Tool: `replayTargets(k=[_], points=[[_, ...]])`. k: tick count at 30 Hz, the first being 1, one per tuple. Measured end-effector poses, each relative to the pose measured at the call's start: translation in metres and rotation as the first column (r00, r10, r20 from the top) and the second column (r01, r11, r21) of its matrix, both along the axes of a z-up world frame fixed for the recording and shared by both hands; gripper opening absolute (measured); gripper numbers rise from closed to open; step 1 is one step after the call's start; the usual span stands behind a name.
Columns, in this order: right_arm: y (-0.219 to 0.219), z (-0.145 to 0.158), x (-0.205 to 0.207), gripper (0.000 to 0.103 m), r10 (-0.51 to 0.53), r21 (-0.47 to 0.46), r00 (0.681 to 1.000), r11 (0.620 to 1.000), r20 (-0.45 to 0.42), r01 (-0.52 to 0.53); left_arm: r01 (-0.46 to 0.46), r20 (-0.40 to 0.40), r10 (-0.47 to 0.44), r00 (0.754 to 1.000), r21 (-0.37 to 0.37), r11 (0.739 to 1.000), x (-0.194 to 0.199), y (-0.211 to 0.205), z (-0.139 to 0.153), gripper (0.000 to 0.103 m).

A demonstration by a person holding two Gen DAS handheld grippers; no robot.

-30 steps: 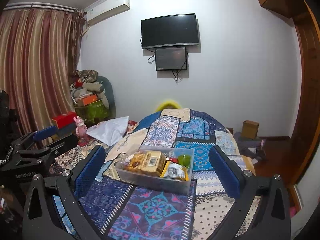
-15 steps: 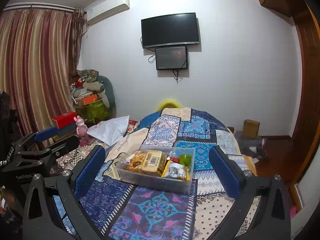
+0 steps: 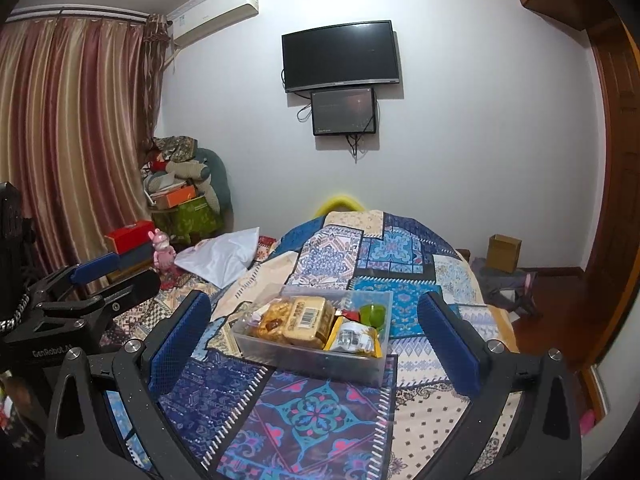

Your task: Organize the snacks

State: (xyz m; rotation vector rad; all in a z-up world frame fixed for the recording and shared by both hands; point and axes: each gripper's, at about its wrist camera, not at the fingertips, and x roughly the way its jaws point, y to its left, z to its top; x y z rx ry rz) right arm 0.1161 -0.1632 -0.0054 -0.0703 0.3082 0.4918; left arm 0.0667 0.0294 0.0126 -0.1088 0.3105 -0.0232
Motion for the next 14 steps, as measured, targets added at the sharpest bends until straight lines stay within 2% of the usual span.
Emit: replayTargets(k=[14], points=[[-0.0005,-0.0052,0.005,0.103,0.0,0.007,1.0,1.0,-0.02,0.0,0.008,-0.023,-0.007,1.0,0.015,1.0,0.005,-0.0044,-0.0049,0.102]])
